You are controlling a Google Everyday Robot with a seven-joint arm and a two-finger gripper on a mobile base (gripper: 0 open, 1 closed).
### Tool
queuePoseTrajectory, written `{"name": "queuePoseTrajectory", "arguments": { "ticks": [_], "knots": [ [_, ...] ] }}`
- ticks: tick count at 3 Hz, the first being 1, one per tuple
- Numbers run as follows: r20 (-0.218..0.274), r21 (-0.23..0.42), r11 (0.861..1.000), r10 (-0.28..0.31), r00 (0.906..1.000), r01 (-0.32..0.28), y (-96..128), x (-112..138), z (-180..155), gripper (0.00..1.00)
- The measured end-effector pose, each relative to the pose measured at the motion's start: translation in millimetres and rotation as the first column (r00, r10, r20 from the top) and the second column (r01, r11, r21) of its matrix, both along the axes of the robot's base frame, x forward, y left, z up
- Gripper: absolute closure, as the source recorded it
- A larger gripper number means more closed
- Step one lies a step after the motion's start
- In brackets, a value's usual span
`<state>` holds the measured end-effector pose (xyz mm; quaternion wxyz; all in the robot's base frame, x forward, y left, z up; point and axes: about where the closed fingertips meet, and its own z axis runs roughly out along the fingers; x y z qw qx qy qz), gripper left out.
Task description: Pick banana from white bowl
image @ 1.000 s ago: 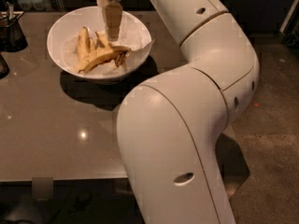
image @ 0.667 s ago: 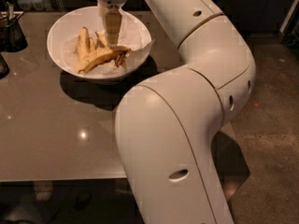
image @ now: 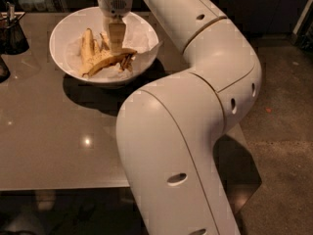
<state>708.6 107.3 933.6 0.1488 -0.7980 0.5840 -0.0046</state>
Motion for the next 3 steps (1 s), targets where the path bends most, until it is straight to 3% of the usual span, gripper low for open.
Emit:
{"name": "queuePoseTrajectory", "arguments": {
  "ticks": [3],
  "knots": [
    [-0.052,-0.02,1.0,0.011,0.9986,-0.012,3.1,1.9,-24.7,0.4]
  ]
}}
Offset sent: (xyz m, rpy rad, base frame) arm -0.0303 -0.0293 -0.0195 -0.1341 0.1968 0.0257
